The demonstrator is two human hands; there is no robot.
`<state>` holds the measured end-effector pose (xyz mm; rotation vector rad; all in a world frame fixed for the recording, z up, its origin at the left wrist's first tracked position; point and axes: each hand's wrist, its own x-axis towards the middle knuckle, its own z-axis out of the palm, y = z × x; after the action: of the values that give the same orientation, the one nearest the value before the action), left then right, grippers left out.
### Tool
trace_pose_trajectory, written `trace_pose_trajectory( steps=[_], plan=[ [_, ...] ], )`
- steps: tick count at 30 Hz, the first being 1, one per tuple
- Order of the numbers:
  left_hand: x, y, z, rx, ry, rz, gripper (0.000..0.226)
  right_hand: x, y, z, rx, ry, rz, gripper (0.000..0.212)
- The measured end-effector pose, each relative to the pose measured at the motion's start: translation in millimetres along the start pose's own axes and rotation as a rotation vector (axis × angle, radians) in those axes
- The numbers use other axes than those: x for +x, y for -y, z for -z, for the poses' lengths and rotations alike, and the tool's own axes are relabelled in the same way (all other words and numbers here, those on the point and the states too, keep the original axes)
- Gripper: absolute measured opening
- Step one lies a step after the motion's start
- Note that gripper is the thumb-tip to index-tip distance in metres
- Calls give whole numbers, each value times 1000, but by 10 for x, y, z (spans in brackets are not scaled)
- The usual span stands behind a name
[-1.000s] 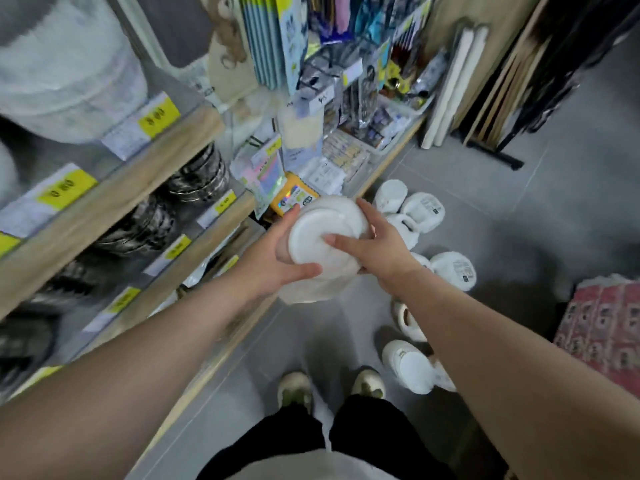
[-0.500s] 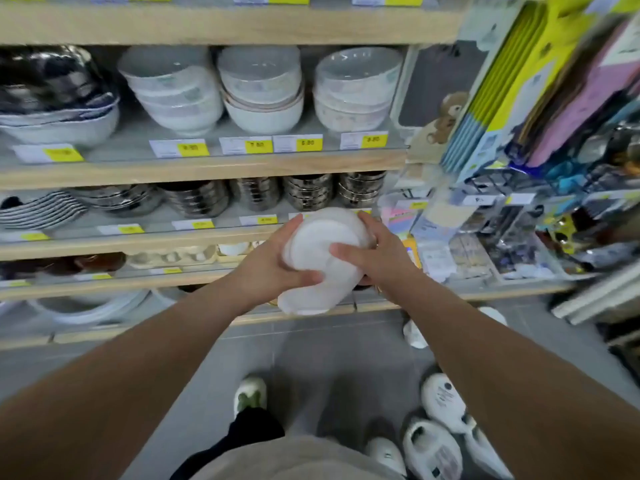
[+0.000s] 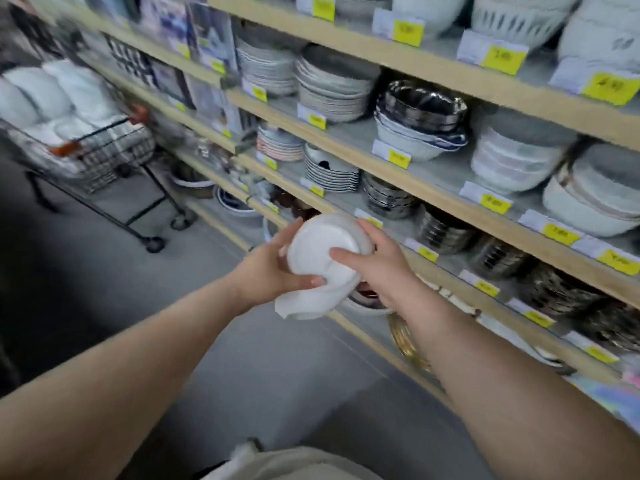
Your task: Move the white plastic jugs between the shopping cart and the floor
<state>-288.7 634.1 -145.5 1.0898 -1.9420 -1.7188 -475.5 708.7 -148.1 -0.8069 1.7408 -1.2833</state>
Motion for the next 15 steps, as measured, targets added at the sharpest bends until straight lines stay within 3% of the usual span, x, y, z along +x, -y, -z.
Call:
trace_pose_trajectory(
  steps=[3, 8, 11, 15],
  plan=[
    [-138, 179, 764, -2, -145, 23, 113, 277, 257, -833, -13, 130, 2, 91],
    [-327, 418, 1903, 18, -352, 35, 97, 663, 635, -2091, -36, 308, 72, 80],
    [-445, 538, 2535, 19, -493, 57, 111, 905, 831, -2844, -85, 383, 102, 88],
    [-525, 688, 3238, 32, -657, 91, 105, 1240, 1028, -3724, -67, 529, 117, 92]
  ],
)
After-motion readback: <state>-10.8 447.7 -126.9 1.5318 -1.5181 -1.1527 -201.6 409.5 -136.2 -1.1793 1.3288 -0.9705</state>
